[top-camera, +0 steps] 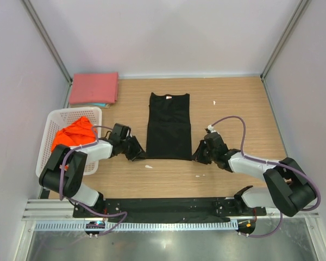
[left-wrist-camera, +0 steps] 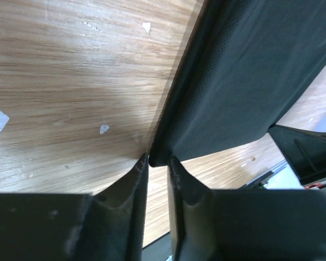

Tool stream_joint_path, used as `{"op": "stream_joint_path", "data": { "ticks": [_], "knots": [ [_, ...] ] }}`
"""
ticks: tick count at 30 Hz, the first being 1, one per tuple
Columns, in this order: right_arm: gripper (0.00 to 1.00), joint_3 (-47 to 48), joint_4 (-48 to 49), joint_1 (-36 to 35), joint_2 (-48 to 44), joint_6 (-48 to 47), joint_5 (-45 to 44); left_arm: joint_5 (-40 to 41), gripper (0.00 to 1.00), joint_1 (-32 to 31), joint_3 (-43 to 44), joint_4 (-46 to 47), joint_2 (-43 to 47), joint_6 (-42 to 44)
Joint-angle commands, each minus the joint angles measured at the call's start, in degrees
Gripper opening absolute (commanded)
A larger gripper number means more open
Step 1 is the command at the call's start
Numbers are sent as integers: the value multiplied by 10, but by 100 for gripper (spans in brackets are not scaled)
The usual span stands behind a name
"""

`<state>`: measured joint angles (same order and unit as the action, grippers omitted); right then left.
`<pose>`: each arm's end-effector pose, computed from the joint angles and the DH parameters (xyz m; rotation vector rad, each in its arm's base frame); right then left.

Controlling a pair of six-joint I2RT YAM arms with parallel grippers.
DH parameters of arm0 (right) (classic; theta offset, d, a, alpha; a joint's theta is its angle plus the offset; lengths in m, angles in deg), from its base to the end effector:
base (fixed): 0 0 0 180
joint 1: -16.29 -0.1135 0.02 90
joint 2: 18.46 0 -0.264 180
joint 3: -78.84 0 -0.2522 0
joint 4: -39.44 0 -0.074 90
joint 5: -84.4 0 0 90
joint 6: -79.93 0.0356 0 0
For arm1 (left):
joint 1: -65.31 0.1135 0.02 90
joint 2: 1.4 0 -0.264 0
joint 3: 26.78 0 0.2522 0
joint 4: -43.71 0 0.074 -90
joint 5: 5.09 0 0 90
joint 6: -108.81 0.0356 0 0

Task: Fold and stack the t-shirts
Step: Fold the tshirt

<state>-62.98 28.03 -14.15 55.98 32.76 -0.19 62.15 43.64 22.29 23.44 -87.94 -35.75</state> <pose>0.1934 0.1175 0.1378 0.2260 2.5094 0.6775 0.2377 -0.1093 0.1333 -0.6337 2.7202 -0.9393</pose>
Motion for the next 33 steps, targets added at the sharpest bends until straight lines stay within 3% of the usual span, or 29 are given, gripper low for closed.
{"op": "stream_joint_path", "data": {
  "ticks": [1,4,5,21,27,28,33],
  "knots": [
    [1,-11,-15,-4,-15,12,-30,12,19,-4,-2,7,14,-6],
    [1,-17,-19,-4,-21,12,-31,13,9,-4,-2,8,14,-7],
    [1,-17,-20,-4,-25,13,-31,13,0,-5,-1,9,16,-8],
    [1,-29,-35,-8,-54,9,-21,23,0,-13,6,-20,19,4],
    [1,-19,-49,-12,-65,9,-17,44,22,-14,5,-44,30,14],
    [1,-18,-51,-12,-68,9,-17,48,29,-14,-1,-45,37,13],
    [1,-18,-48,-17,-70,13,-17,66,43,-27,-16,-31,73,-18]
  ]
}}
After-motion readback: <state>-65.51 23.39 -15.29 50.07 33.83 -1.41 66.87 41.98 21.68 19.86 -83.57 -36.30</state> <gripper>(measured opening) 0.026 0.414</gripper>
